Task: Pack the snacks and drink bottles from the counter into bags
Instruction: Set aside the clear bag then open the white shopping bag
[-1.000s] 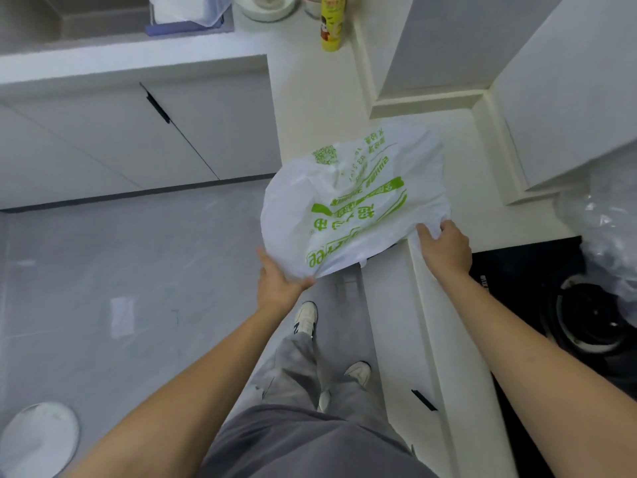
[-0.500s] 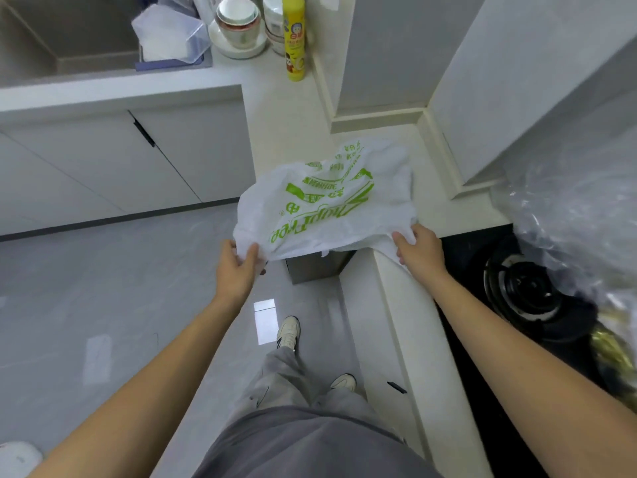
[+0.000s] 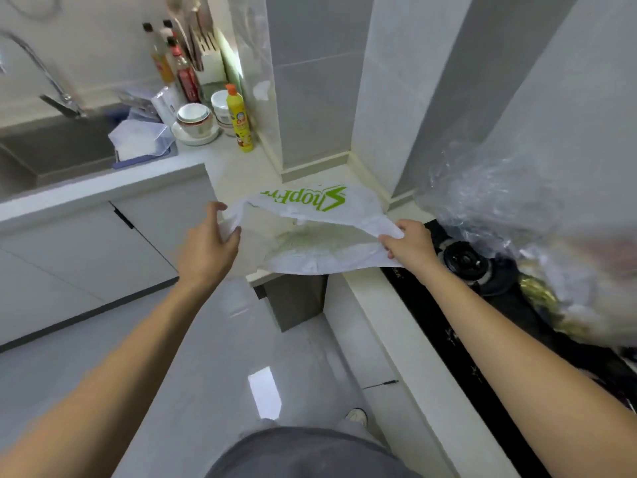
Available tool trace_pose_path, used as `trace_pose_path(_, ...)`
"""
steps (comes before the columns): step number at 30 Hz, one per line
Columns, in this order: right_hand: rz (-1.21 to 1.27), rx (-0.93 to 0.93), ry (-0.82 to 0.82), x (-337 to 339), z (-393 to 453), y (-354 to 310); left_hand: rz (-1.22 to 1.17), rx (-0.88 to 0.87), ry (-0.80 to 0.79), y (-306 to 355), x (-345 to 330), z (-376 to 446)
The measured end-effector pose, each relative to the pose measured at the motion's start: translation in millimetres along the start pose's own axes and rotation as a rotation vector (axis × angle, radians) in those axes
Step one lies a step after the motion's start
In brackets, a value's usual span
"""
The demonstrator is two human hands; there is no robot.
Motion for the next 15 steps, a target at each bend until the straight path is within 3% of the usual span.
trace_pose_path(6, -0.059, -0.043, 0.249, 36, -76, -25, -0.06, -0.2, -0.131, 30, 19, -18)
trace_pose_path(15, -0.187, -0.204, 0.564, 96, -249, -43, 0.058, -0.572, -0.14, 89, 63, -79)
Point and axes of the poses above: each hand's wrist, its own z-axis towards the middle knuckle, its own x-axis out of the back of the hand, y = z × x, the point moved 5 cm from there along z, towards the middle knuckle, and after that the axes turned 14 degrees about x, right-handed, at the moved point
